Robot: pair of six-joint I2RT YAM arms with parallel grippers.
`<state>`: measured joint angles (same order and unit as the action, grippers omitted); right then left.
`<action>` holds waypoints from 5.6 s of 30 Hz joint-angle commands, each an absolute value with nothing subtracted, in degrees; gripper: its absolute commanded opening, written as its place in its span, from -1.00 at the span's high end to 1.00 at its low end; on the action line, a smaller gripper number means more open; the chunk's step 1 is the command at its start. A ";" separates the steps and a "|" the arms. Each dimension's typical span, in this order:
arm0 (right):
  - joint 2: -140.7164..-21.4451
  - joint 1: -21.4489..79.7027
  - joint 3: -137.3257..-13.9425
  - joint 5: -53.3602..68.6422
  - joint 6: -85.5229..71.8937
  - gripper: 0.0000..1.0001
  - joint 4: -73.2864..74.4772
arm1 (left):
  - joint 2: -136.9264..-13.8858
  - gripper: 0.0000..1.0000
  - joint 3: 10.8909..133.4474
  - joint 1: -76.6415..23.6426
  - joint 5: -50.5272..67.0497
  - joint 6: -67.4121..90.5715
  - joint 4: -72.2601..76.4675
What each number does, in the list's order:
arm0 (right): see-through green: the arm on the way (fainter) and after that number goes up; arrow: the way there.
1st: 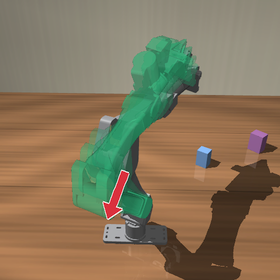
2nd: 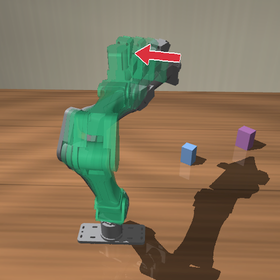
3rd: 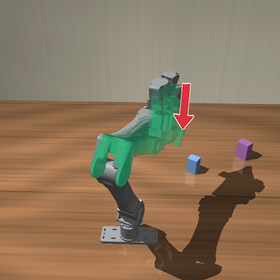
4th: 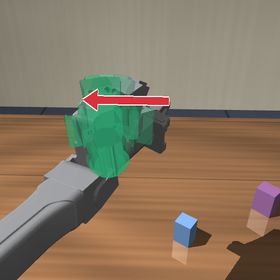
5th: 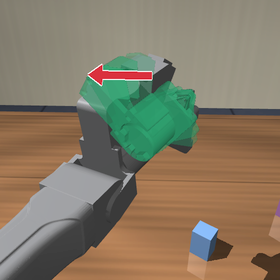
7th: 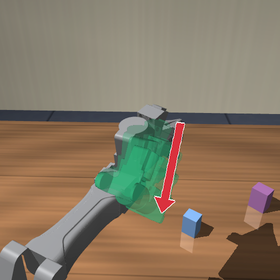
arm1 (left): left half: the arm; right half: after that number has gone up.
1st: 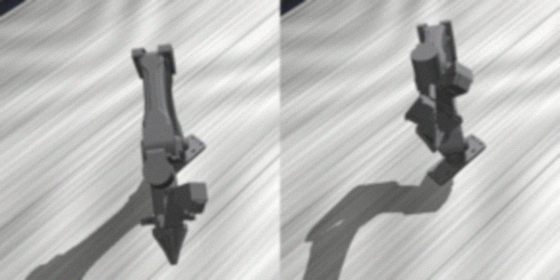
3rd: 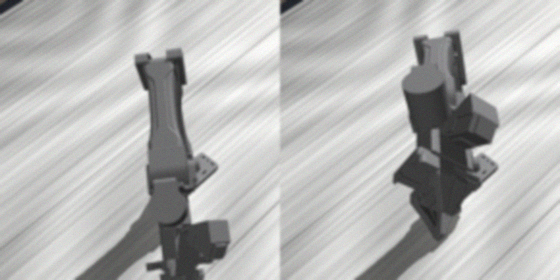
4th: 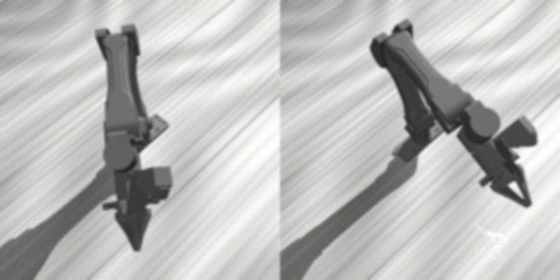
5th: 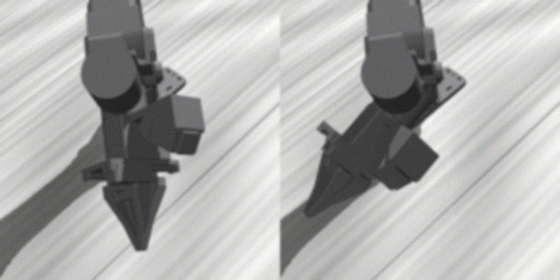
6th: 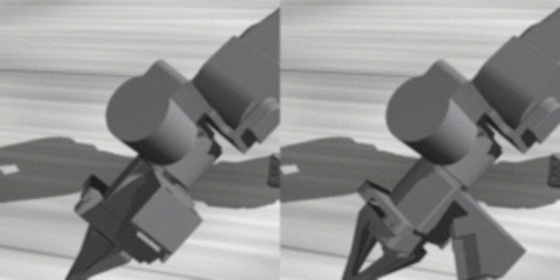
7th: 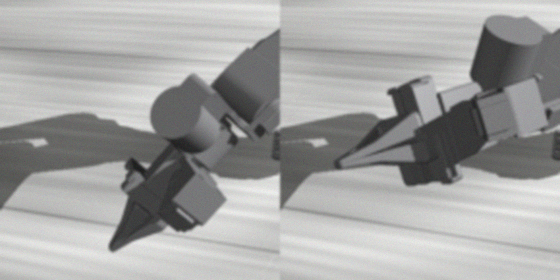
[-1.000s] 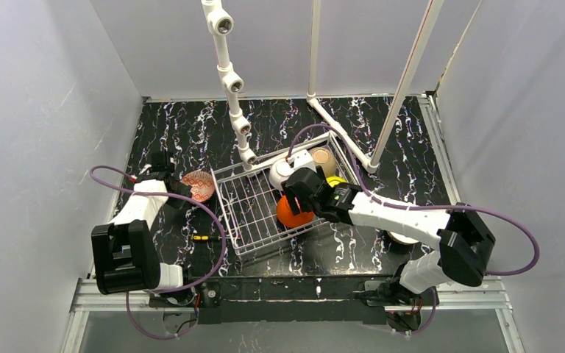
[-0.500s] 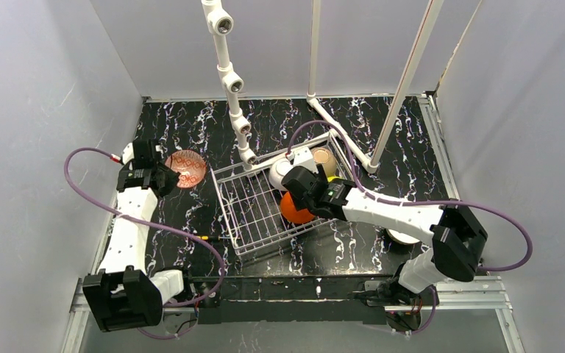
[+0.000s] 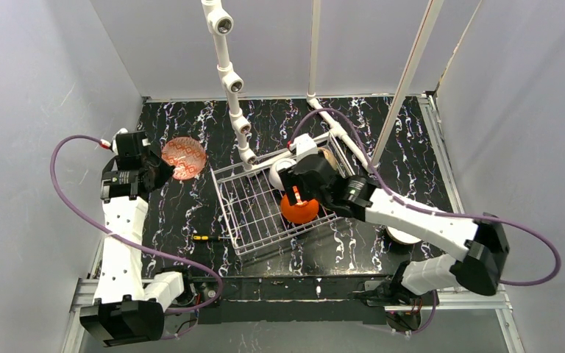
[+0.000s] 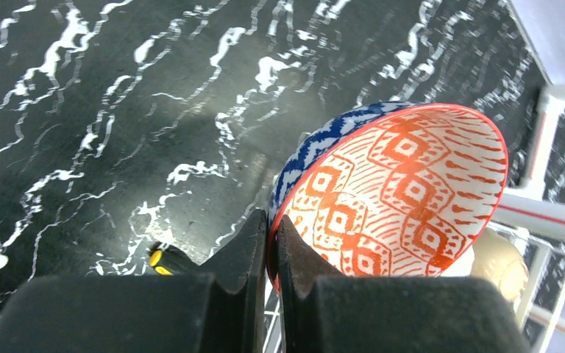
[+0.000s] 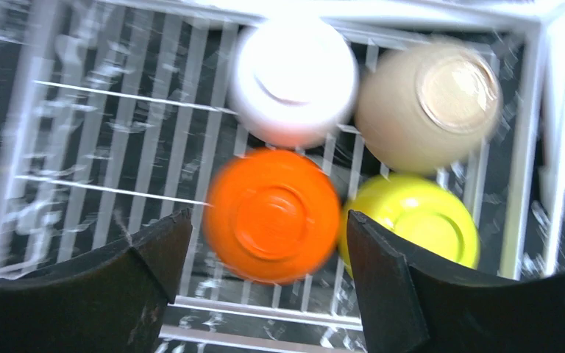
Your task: Load the bowls into the dish rack
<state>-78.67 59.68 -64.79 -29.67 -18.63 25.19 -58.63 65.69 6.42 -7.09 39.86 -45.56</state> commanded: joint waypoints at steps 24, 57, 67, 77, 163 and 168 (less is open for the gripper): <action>-82.99 74.36 -75.47 5.83 40.30 -0.64 6.95 | -57.48 1.00 66.66 -6.90 22.46 25.70 -54.49; -94.16 76.20 -88.47 -1.50 58.31 0.97 31.36 | -61.67 0.56 78.37 -11.60 22.87 14.35 -62.53; -89.54 76.15 -83.73 6.69 52.03 0.97 25.13 | -58.27 -0.65 78.99 -11.59 14.55 17.96 -59.11; -79.86 76.15 -69.12 6.98 35.41 0.97 11.16 | -51.68 -0.96 77.04 -11.51 0.84 22.71 -55.86; -104.95 47.31 -57.70 16.18 -75.26 0.39 -31.13 | -55.10 -0.25 48.26 -11.51 9.56 25.93 -41.47; -103.42 47.24 -57.62 14.24 -72.69 0.24 -27.60 | -54.89 -0.25 48.17 -11.51 9.28 25.88 -41.79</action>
<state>-106.00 47.57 -58.46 17.69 -76.44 -32.95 -55.81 49.08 -11.73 9.67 26.74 -40.75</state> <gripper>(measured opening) 0.344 0.627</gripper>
